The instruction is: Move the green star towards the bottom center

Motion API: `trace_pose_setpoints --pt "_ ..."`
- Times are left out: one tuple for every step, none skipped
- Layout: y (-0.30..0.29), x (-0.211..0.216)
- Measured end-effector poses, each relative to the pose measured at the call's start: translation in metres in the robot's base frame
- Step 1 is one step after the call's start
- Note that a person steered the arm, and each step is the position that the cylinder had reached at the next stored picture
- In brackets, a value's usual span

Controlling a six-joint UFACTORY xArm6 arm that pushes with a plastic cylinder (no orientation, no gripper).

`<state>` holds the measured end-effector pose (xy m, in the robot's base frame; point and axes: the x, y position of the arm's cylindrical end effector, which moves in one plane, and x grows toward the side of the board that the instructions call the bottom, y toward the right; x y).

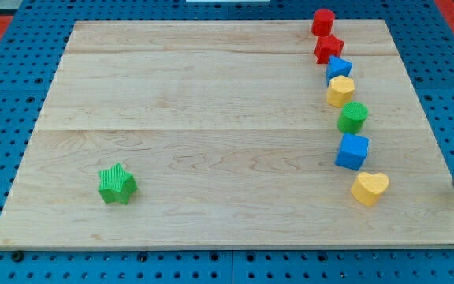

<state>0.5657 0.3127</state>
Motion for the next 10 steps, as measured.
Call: trace_pose_setpoints --pt "0.010 0.050" --pt "-0.015 0.051" --pt "-0.046 0.053" --pt "-0.081 0.052" --pt "-0.132 0.052" --pt "-0.211 0.052" --pt "-0.339 0.051" --pt "-0.482 0.035" --pt "-0.550 -0.020" --pt "-0.538 -0.040"
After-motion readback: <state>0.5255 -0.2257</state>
